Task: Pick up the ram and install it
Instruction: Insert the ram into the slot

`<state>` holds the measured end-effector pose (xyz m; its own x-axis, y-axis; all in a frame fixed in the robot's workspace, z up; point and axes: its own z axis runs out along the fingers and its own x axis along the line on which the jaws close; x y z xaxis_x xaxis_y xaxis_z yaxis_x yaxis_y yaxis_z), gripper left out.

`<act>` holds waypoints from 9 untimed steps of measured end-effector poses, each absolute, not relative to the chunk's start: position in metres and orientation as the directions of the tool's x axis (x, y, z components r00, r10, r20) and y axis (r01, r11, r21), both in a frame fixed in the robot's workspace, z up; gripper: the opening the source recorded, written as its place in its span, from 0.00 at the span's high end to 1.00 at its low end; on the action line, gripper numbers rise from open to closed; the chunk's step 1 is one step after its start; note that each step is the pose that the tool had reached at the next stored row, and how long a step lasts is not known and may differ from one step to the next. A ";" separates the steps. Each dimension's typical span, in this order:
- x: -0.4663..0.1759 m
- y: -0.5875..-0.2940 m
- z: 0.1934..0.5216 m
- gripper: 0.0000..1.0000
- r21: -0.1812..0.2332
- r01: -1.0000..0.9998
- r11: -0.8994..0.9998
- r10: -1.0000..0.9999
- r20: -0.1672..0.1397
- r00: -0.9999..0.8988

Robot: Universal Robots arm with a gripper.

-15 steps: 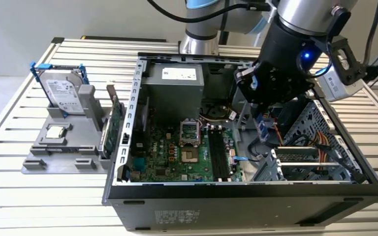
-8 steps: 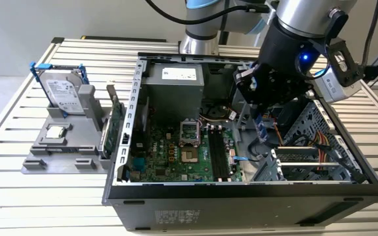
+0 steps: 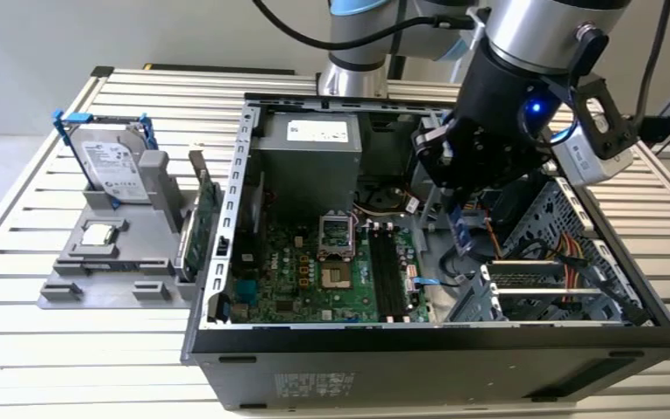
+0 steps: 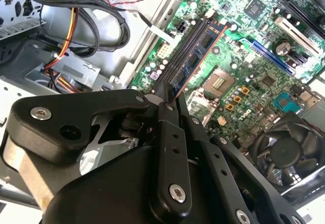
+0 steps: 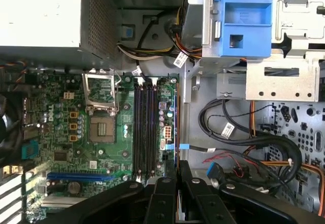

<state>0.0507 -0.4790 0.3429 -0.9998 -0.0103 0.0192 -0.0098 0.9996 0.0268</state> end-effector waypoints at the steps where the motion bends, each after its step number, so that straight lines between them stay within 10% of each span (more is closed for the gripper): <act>1: 0.051 -0.479 0.342 1.00 0.027 -0.010 1.000 -0.010 0.019 -1.000; 9: 0.051 -0.478 0.338 1.00 0.026 -0.009 1.000 -0.010 0.019 -1.000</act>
<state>0.0506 -0.4776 0.3383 -0.9998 -0.0099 0.0191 -0.0094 0.9996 0.0258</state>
